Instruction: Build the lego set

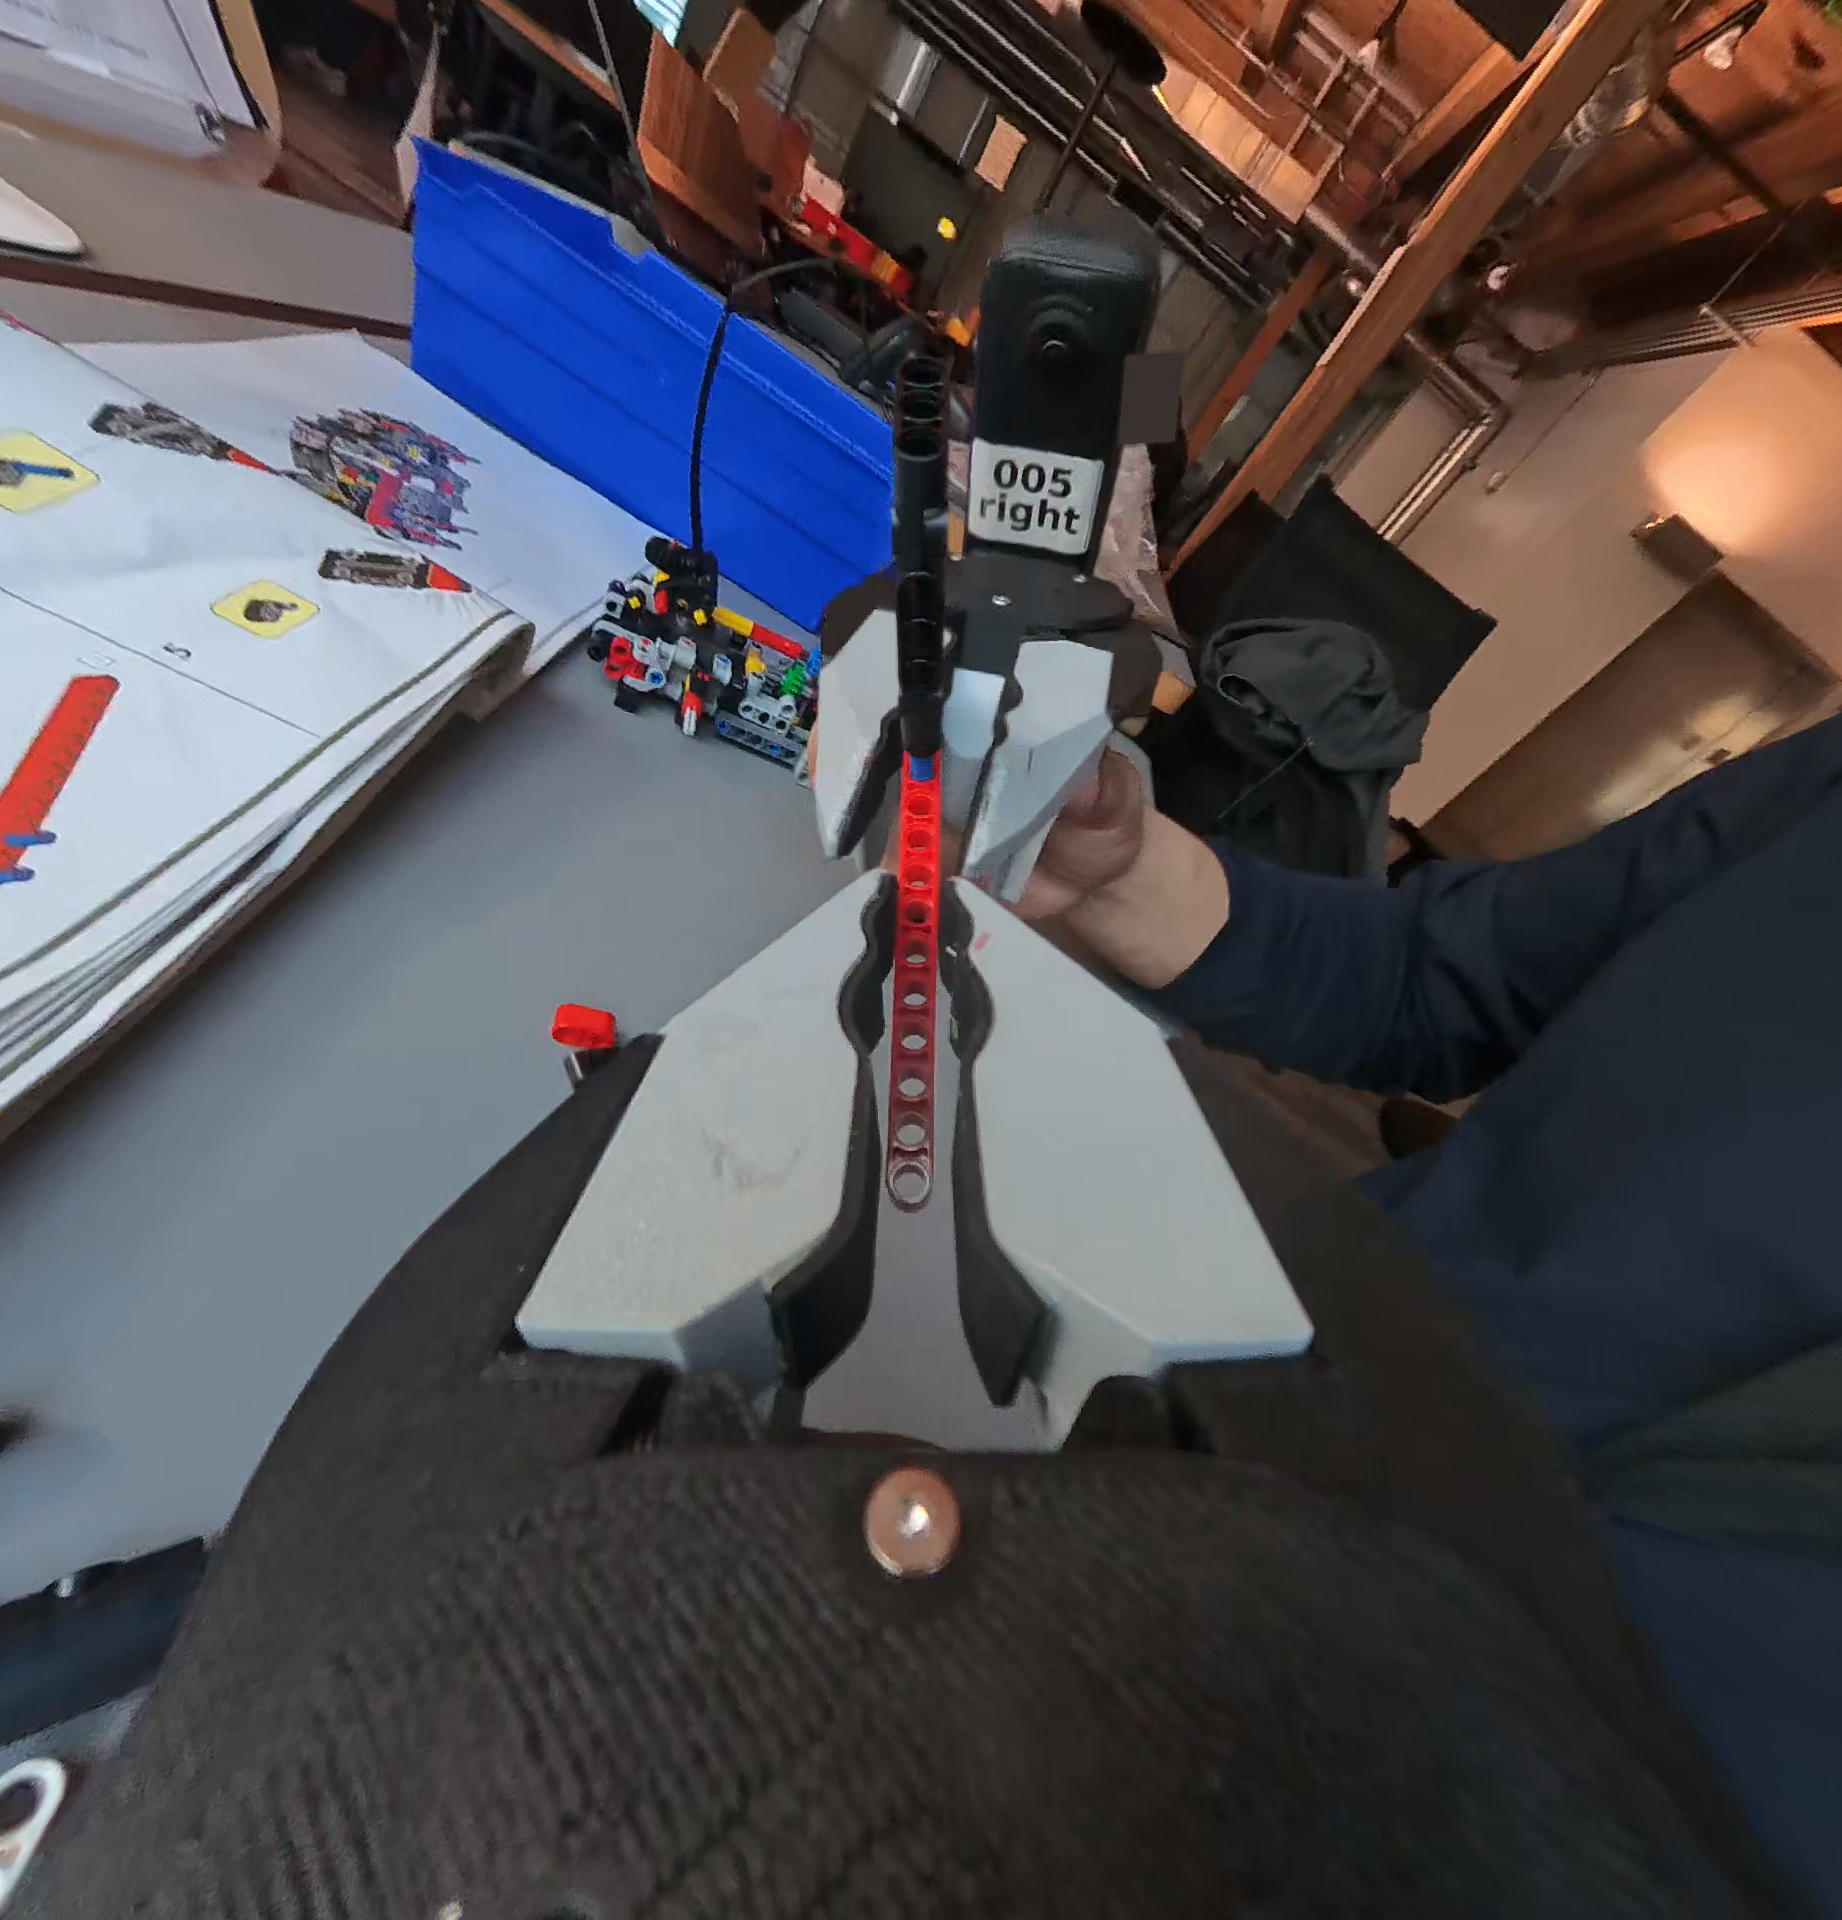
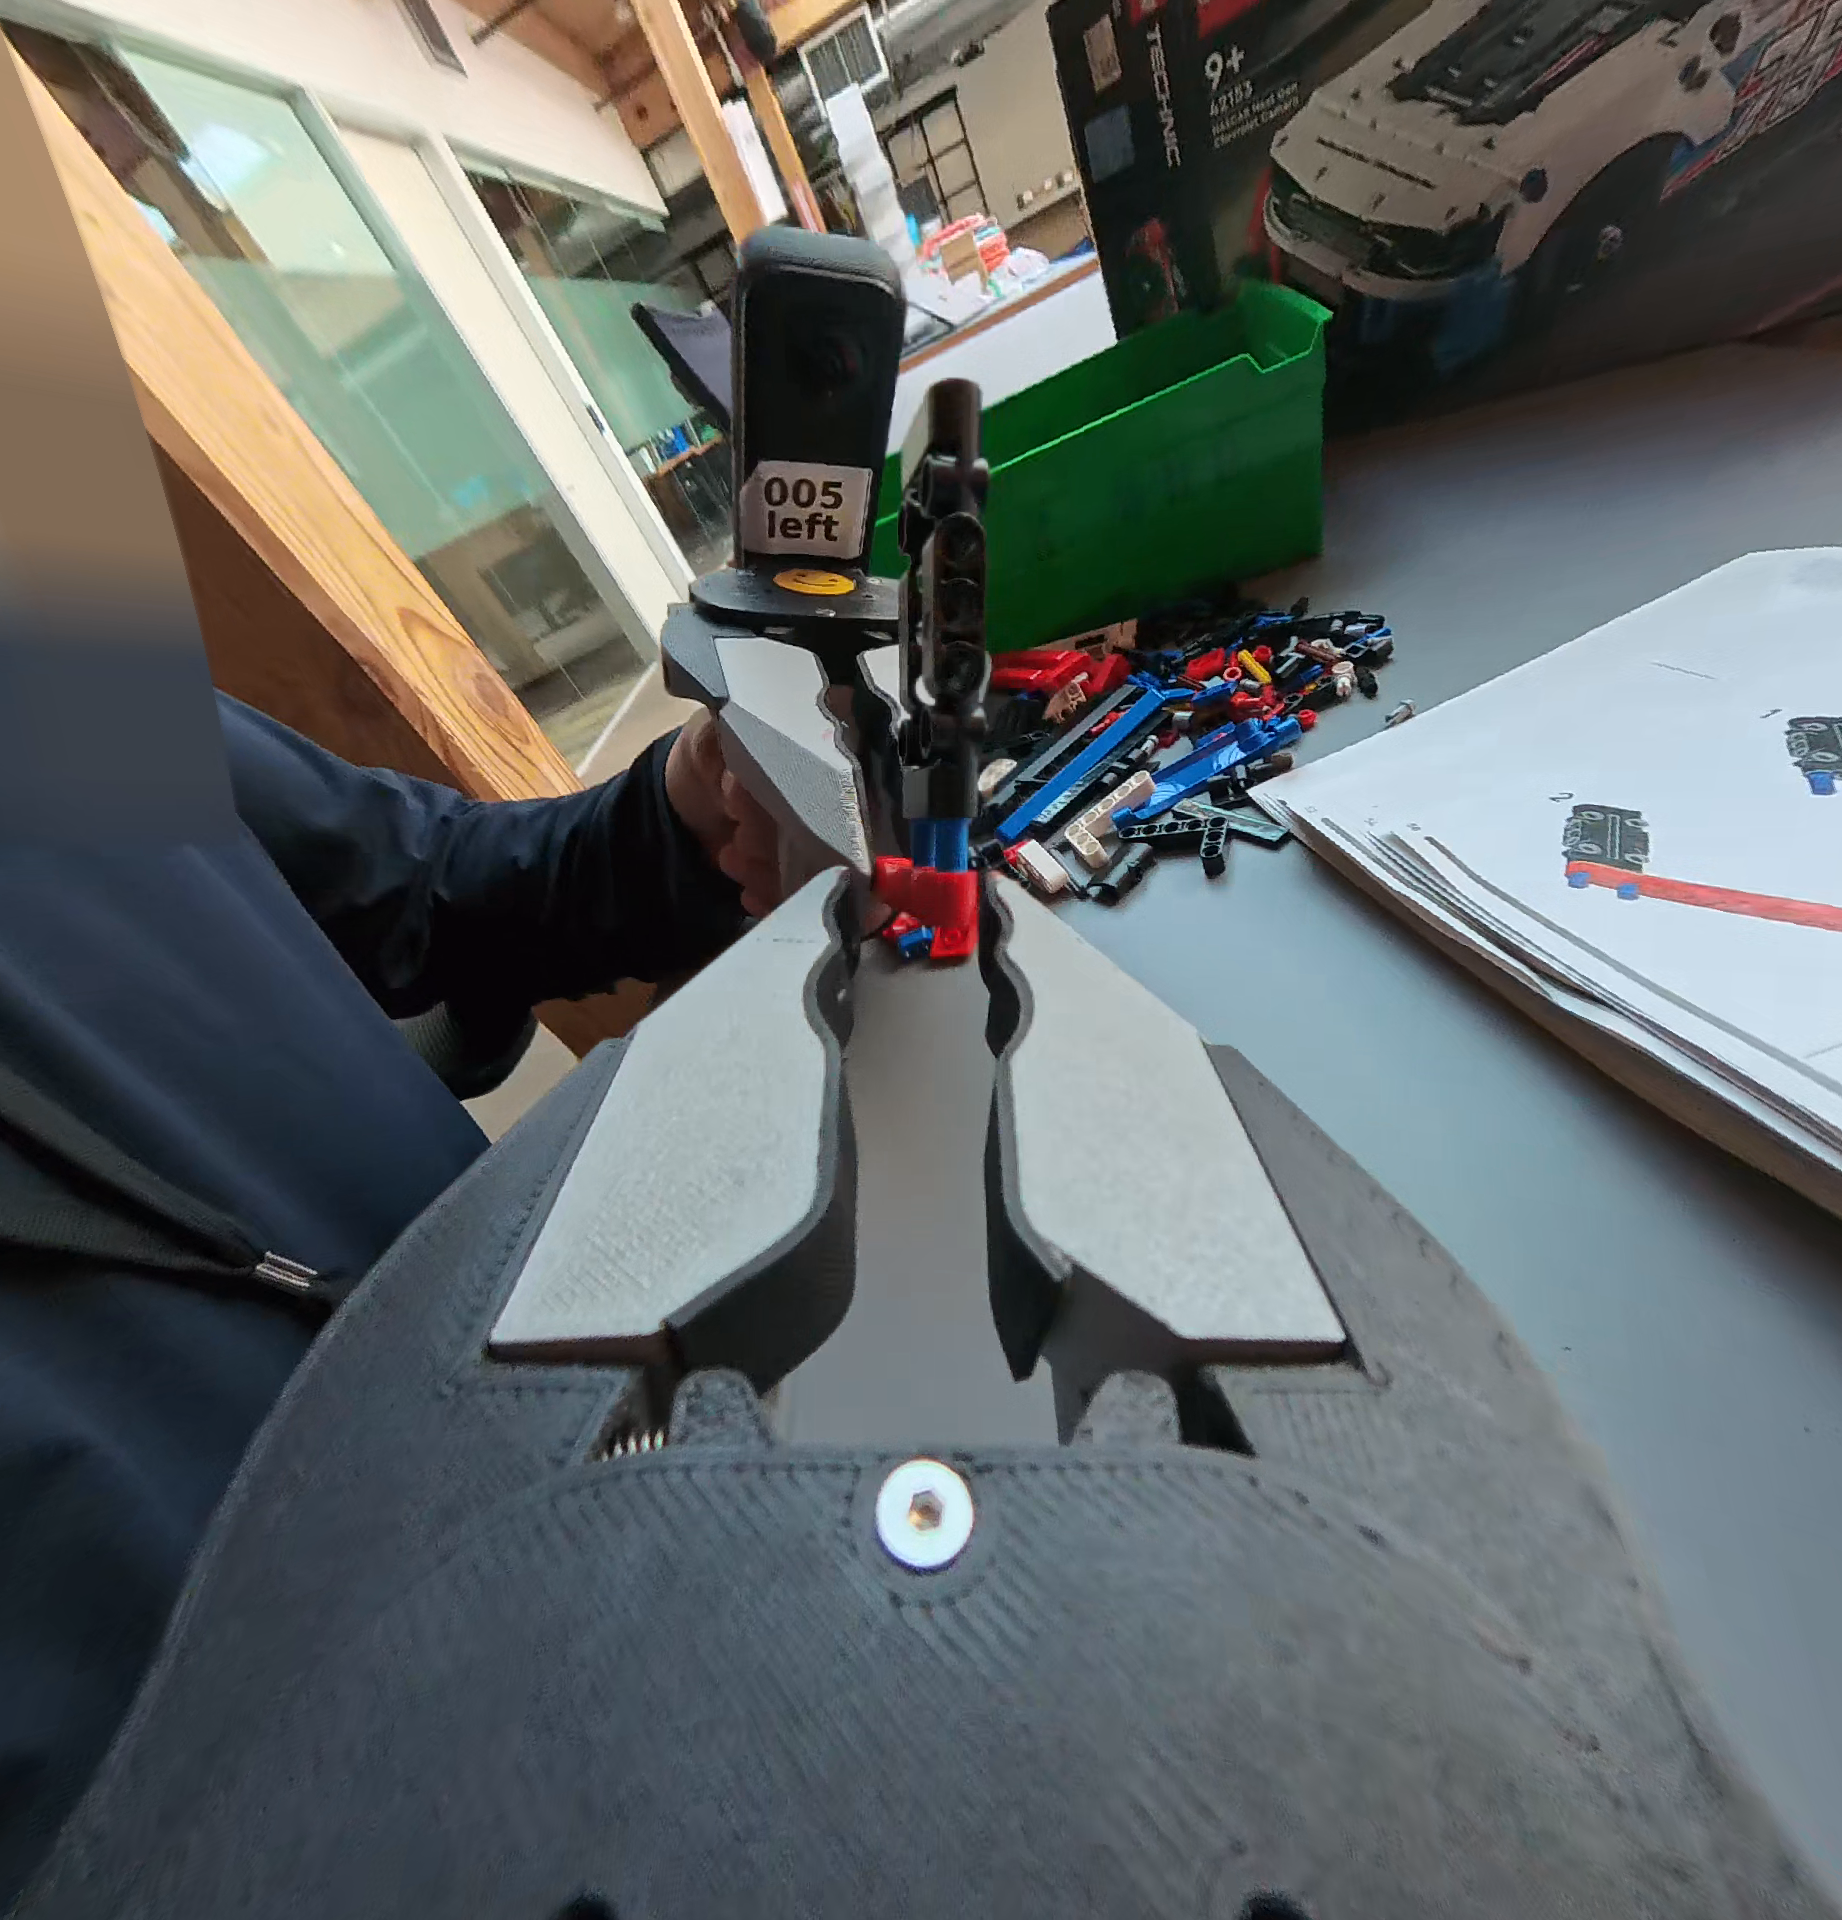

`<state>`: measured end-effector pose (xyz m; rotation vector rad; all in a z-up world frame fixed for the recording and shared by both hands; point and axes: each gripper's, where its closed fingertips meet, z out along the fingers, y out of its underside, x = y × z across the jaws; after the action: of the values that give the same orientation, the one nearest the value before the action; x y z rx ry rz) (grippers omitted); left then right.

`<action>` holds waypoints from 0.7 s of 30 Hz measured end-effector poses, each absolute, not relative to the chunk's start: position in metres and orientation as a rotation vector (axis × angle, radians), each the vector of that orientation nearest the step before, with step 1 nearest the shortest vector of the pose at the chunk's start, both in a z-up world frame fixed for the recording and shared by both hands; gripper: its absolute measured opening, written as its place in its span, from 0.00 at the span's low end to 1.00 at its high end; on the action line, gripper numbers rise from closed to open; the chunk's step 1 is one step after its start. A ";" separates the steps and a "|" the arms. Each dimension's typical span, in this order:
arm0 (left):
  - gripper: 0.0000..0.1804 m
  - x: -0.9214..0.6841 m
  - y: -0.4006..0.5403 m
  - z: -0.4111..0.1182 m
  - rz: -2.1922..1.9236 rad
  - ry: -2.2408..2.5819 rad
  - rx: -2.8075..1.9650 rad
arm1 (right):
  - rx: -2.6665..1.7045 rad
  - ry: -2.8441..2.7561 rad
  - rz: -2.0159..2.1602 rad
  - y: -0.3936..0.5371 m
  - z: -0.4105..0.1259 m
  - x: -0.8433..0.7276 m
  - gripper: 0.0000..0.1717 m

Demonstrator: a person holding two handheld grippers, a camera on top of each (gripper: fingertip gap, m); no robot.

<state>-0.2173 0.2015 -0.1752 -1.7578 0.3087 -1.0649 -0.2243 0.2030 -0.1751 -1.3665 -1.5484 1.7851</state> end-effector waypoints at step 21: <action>0.03 -0.200 0.200 -0.154 -0.955 0.344 -1.691 | -1.235 -1.415 1.940 0.201 -0.146 -0.204 0.03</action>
<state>-0.1995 0.2002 -0.1540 -1.6913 0.3442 -0.9552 -0.2043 0.2009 -0.1462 -1.2352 -1.4148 1.9402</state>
